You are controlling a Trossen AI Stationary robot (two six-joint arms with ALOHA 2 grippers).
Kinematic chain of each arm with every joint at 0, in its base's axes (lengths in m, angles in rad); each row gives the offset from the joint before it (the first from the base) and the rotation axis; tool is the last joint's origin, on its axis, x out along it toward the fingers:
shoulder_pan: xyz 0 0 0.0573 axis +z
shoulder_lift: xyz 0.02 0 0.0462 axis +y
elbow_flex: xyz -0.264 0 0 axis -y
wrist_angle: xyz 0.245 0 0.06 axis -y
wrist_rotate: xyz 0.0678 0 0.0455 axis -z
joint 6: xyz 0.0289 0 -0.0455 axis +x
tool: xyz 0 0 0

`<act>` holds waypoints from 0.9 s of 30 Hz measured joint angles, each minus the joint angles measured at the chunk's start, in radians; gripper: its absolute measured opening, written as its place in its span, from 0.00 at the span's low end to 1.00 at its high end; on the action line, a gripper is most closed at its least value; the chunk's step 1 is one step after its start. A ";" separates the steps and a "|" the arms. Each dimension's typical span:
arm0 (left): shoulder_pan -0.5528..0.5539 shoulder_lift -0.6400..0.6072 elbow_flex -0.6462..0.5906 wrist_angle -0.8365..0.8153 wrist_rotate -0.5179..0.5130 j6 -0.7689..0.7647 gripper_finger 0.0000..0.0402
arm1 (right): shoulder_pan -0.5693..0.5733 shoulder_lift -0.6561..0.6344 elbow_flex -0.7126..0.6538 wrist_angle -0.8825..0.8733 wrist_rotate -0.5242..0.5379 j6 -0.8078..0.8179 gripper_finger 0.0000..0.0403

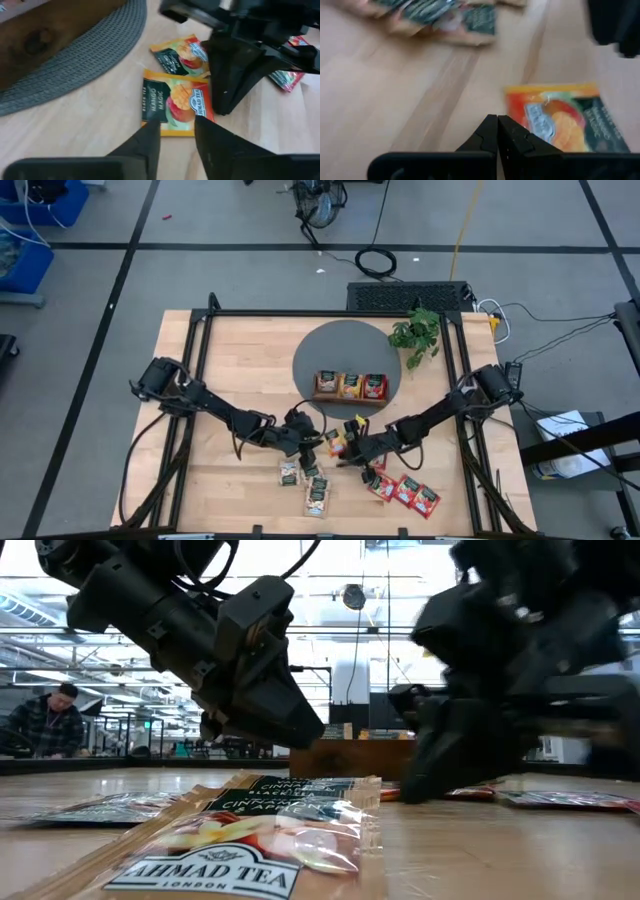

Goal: Pick & Place Tea
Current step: Put the yellow tea bag into the middle section of the wooden organiser

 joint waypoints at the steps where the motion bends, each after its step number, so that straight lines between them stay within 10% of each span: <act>1: 0.004 0.000 0.000 0.000 0.001 -0.001 0.35 | 0.010 -0.013 -0.002 -0.006 -0.002 -0.007 0.00; 9: 0.019 0.000 0.000 -0.001 0.026 -0.005 0.44 | 0.057 -0.074 -0.002 -0.006 0.131 -0.055 0.00; 27: 0.062 0.093 0.000 0.066 0.110 -0.041 0.44 | -0.021 0.019 -0.003 -0.002 0.059 0.008 0.00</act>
